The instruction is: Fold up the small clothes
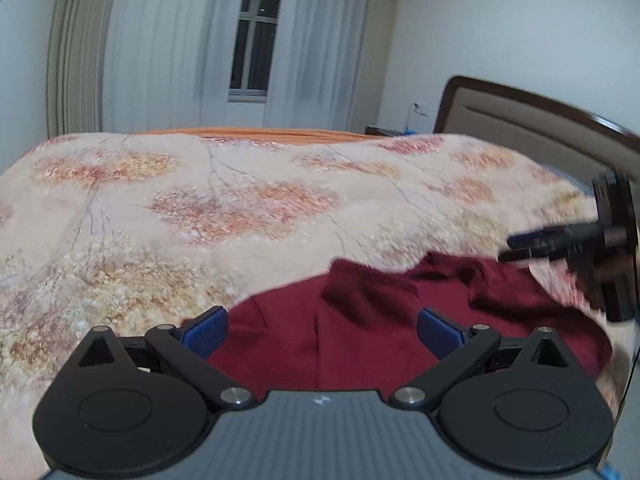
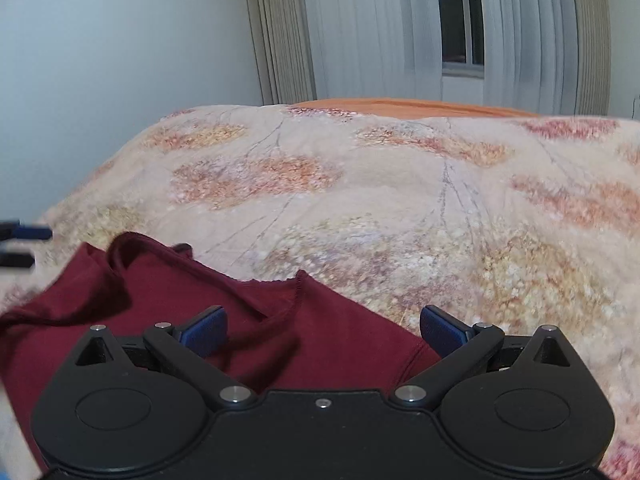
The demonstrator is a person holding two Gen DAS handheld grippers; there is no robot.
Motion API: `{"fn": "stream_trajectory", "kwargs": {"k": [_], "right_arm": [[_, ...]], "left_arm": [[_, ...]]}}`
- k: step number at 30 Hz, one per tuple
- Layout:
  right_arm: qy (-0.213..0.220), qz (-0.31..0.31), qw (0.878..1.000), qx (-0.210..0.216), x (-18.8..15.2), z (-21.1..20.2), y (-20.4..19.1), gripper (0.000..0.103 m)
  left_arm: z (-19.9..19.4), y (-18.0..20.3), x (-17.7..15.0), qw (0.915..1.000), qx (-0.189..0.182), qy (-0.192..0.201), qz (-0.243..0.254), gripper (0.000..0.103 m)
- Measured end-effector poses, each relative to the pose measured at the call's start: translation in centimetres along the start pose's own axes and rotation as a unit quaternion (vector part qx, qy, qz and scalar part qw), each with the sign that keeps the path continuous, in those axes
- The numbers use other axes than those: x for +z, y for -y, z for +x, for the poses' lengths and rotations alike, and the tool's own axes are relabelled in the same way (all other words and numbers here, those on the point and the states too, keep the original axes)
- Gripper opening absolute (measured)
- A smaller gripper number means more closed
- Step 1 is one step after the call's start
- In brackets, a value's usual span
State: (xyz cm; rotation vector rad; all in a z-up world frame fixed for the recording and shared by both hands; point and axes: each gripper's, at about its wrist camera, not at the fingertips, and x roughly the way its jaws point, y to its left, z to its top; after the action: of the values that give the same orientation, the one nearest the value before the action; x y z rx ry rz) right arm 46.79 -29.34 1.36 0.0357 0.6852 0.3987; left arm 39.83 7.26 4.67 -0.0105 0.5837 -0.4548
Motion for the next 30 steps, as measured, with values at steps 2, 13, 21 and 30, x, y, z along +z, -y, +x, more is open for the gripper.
{"fn": "stream_trajectory", "kwargs": {"k": [2, 13, 21, 30], "right_arm": [[0.002, 0.049, 0.999, 0.014, 0.3, -0.4, 0.9, 0.102], [0.04, -0.12, 0.991, -0.051, -3.8, -3.6, -5.7, 0.101], [0.062, -0.298, 0.947, -0.1, -8.1, -3.0, -10.7, 0.073], [0.071, -0.229, 0.966, -0.091, -6.6, -3.3, -8.1, 0.006]], "left_arm": [[-0.1, 1.6, -0.8, 0.9995, -0.002, -0.008, 0.032, 0.102], [2.3, 7.4, -2.1, 0.9805, 0.09, -0.02, 0.174, 0.099], [4.4, 9.4, -2.2, 0.9742, 0.092, -0.05, 0.2, 0.026], [2.4, 5.7, 0.0, 0.9879, 0.111, -0.006, 0.108, 0.004]]}}
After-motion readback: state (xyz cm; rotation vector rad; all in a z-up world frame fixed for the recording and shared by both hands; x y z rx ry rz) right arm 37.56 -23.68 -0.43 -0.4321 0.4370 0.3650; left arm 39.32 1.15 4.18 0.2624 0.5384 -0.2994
